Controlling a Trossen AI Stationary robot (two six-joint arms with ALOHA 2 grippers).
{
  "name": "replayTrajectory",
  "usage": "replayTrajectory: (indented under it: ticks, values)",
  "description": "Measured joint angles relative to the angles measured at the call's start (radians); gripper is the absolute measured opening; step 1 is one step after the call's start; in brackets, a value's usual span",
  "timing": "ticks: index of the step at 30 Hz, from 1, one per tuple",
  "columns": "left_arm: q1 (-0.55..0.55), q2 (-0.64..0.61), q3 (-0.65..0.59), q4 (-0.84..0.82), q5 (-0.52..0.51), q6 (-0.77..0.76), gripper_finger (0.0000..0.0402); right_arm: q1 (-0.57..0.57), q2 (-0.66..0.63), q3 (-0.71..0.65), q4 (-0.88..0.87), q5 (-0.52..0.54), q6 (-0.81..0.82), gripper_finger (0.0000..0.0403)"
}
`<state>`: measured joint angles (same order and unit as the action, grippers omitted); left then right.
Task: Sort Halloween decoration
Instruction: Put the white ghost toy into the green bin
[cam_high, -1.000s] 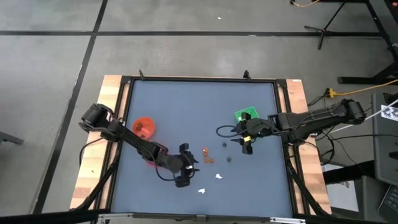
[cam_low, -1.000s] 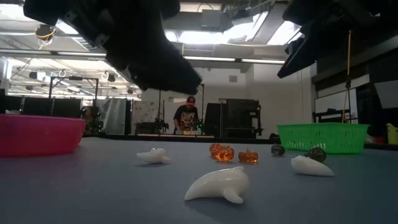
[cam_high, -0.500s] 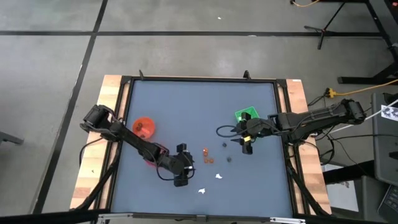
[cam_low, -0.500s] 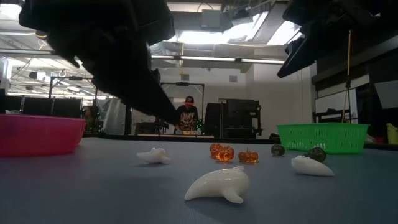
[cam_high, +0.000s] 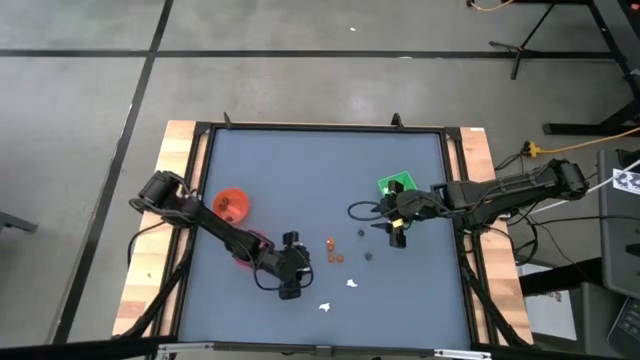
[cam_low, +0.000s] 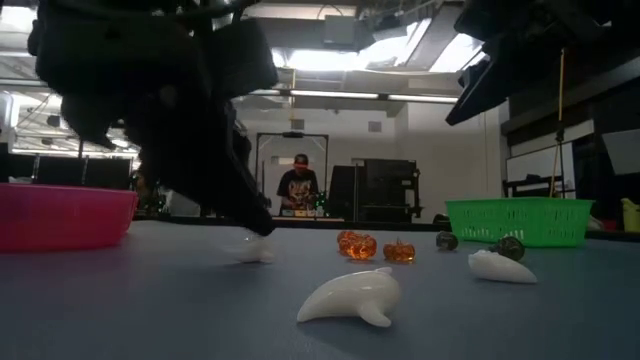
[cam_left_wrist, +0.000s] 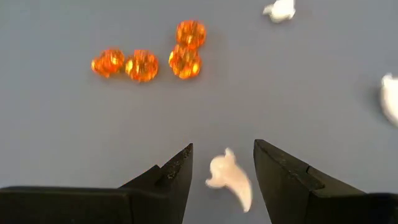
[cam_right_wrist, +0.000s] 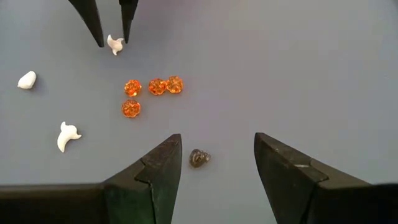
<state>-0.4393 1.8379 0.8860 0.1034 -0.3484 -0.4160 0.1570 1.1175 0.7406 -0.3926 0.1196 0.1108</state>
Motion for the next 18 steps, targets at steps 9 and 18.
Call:
replayTrajectory:
  ticks: [9, 18]
  values:
    - [0.000, 0.019, 0.000, -0.009, 0.022, 0.000, 0.0155, 0.000, 0.000, 0.000, -0.001, 0.000, 0.000, 0.0199]
    - [0.000, 0.062, 0.003, 0.006, 0.040, -0.001, 0.0155, 0.000, 0.000, 0.000, -0.001, 0.000, -0.001, 0.0199]
